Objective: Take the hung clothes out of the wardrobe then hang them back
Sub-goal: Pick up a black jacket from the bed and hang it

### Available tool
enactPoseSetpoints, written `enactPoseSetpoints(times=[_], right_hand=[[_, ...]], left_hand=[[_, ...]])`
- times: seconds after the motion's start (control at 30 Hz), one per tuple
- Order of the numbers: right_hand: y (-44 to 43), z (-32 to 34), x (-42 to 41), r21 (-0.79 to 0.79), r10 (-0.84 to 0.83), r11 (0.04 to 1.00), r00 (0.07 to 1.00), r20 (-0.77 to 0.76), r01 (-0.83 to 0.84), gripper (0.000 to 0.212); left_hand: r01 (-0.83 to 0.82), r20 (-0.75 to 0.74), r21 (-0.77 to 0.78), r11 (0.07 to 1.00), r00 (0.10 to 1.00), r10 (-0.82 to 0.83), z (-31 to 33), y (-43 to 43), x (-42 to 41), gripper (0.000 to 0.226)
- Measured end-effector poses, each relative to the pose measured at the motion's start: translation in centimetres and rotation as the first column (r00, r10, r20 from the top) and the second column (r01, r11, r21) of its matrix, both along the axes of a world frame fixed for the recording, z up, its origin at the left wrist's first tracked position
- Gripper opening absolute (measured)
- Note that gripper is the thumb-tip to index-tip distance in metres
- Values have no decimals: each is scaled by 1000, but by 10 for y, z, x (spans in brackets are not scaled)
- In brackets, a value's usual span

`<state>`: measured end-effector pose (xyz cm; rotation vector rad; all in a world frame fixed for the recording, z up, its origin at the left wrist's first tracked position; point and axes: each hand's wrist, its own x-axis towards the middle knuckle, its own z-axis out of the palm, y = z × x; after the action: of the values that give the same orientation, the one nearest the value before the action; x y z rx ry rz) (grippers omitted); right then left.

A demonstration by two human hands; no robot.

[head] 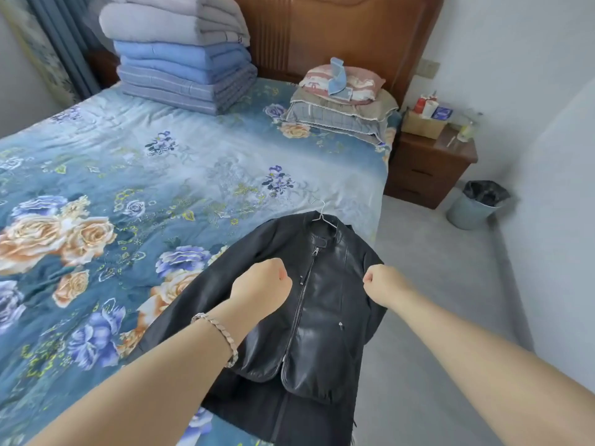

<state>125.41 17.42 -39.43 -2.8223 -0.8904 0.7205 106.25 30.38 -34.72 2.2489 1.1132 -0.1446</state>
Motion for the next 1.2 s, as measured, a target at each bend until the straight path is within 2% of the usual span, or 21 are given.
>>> enactPoseSetpoints(times=[0.1,0.2,0.4,0.57,0.7,0.8,0.87,0.93,1.0,1.07,1.2], right_hand=[[38,-32,71,-21,45,999,999,-29,-46,18],[78,-73,135,-62,111,991,992,-64,-115,16],[165,-171,228,3,125,992,989,-81,-126,25],[215,-248,267,22,136,991,990,-26,-136,32],[241,-296,284,-104,160,981,987,-35,-162,38],[249,-319,292,-209,144,967,989,-11,-143,35],[251,-325,295,-218,140,966,990,-10,-139,34],[248,-320,297,-105,136,985,991,-10,-137,33],[240,-304,297,113,152,982,988,-5,-150,38],[230,-282,293,289,190,939,982,14,-186,47],[212,-227,269,522,295,812,955,21,-262,54]], left_hand=[[-93,-68,-28,995,994,91,-30,29,63,23],[-219,-84,-49,975,973,214,-62,60,119,20],[-225,-93,-23,974,971,222,-138,118,219,23],[-229,-84,-47,972,971,225,-206,144,270,16],[-241,-110,-106,965,967,230,-246,156,285,16],[-240,-145,-105,965,964,224,-262,165,290,13],[-258,-160,-103,961,958,240,-266,172,291,13],[-270,-178,-107,957,952,249,-264,177,290,14],[-289,-190,-111,951,945,265,-258,183,285,15],[-312,-197,-110,943,937,287,-249,185,277,16],[-396,-174,-62,916,908,381,-215,186,240,17]])
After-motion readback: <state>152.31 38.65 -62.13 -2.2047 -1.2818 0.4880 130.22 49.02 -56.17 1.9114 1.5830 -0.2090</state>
